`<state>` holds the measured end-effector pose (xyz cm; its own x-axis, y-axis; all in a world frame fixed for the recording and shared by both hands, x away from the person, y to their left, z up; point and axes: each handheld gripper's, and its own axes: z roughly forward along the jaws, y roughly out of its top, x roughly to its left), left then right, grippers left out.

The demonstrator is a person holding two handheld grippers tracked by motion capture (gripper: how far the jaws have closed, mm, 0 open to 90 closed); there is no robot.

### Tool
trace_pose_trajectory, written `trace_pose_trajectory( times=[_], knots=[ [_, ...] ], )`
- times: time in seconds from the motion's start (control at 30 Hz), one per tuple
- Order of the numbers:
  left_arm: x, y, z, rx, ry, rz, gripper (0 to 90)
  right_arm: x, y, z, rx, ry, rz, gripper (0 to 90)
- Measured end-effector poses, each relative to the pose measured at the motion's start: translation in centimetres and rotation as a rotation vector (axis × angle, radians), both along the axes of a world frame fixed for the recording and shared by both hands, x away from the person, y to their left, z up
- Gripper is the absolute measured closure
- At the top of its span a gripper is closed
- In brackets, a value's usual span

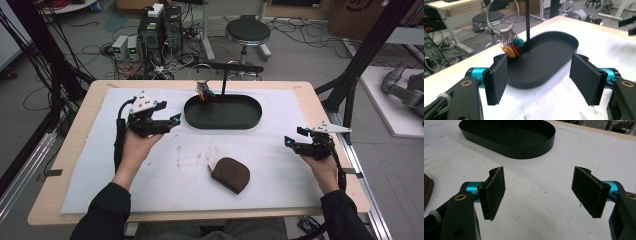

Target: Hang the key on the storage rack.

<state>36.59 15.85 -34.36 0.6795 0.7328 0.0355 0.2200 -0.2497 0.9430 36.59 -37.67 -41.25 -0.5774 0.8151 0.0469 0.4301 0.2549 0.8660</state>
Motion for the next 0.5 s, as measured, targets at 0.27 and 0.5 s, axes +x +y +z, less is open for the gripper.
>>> trace_pose_trajectory(
  times=[0.27,0.5],
  knots=[
    [-3.7,2.4,-2.7,-0.047,-0.001,0.02,26.7,-0.2,0.0,0.1,0.0,0.009,-0.009,27.5],
    [-6.0,4.2,-4.5,-0.073,-0.011,0.041,24.9,-0.3,0.1,0.0,-0.009,0.007,-0.008,27.4]
  ],
)
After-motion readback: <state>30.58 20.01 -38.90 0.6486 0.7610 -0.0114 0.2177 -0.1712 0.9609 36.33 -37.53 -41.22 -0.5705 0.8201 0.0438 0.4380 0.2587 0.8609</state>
